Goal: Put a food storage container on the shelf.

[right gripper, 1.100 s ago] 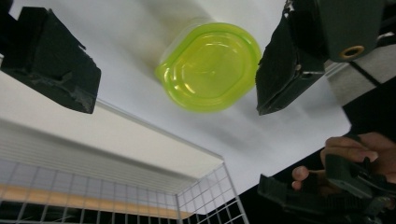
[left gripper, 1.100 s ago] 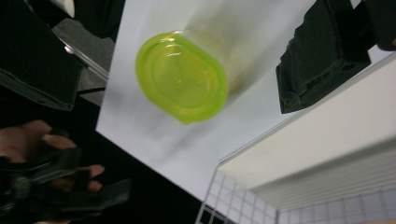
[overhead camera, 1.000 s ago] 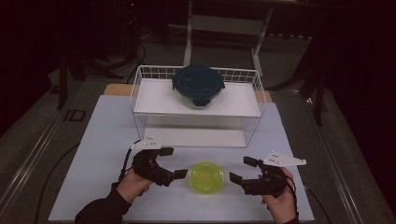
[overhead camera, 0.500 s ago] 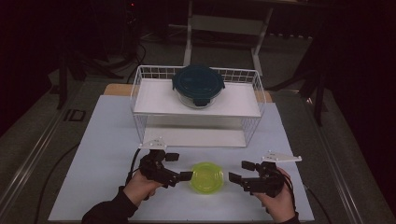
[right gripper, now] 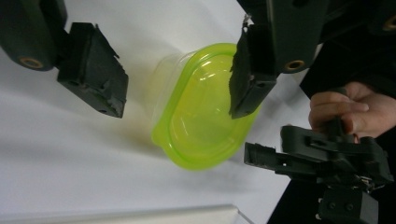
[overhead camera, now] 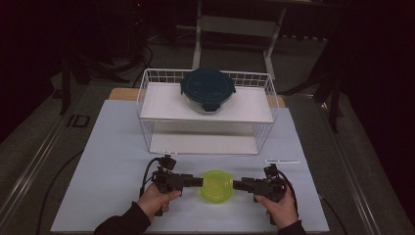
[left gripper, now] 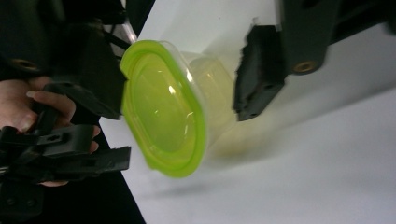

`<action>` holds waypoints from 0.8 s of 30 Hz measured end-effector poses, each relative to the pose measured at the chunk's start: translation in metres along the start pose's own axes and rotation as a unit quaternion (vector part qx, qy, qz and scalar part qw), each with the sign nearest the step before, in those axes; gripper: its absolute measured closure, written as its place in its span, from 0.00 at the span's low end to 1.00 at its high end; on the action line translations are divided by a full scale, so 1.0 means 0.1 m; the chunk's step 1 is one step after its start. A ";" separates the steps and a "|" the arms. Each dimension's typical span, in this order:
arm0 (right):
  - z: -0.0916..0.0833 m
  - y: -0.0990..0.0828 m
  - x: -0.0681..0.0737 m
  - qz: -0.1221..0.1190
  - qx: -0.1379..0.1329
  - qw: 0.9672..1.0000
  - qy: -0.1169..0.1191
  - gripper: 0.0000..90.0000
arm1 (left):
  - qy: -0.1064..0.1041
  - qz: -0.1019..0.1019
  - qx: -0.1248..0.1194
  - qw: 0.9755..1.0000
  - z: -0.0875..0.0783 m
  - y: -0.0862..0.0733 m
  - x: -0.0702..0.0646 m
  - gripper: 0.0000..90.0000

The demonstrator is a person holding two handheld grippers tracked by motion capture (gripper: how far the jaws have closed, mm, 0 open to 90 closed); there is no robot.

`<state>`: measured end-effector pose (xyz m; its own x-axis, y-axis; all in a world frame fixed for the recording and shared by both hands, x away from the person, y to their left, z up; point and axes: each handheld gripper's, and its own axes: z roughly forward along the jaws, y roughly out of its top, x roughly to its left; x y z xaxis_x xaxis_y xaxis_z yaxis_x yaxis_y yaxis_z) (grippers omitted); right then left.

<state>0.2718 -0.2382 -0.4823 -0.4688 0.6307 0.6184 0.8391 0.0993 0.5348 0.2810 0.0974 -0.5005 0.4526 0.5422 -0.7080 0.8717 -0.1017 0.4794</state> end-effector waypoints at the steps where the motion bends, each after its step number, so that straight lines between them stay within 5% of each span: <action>1: 0.03 0.00 -0.02 0.009 0.008 1.000 -0.002 0.43 | -0.001 -0.009 0.002 1.000 0.02 -0.01 0.02 0.39; 4: 0.12 -0.01 -0.08 0.034 0.028 0.999 0.003 0.50 | -0.004 -0.025 0.005 1.000 0.06 -0.04 0.06 0.53; 13: 0.21 -0.02 -0.10 0.061 0.055 0.996 0.025 0.66 | -0.011 -0.044 0.022 0.999 0.13 -0.08 0.08 0.74; 24: 0.24 -0.04 -0.06 0.062 0.059 0.996 0.029 0.79 | -0.012 -0.045 0.020 0.999 0.16 -0.10 0.00 0.84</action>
<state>0.2776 -0.2243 -0.5021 -0.3720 0.5992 0.7089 0.9165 0.1159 0.3829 0.2751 0.0854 -0.5138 0.3770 0.5299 -0.7597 0.9152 -0.0867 0.3936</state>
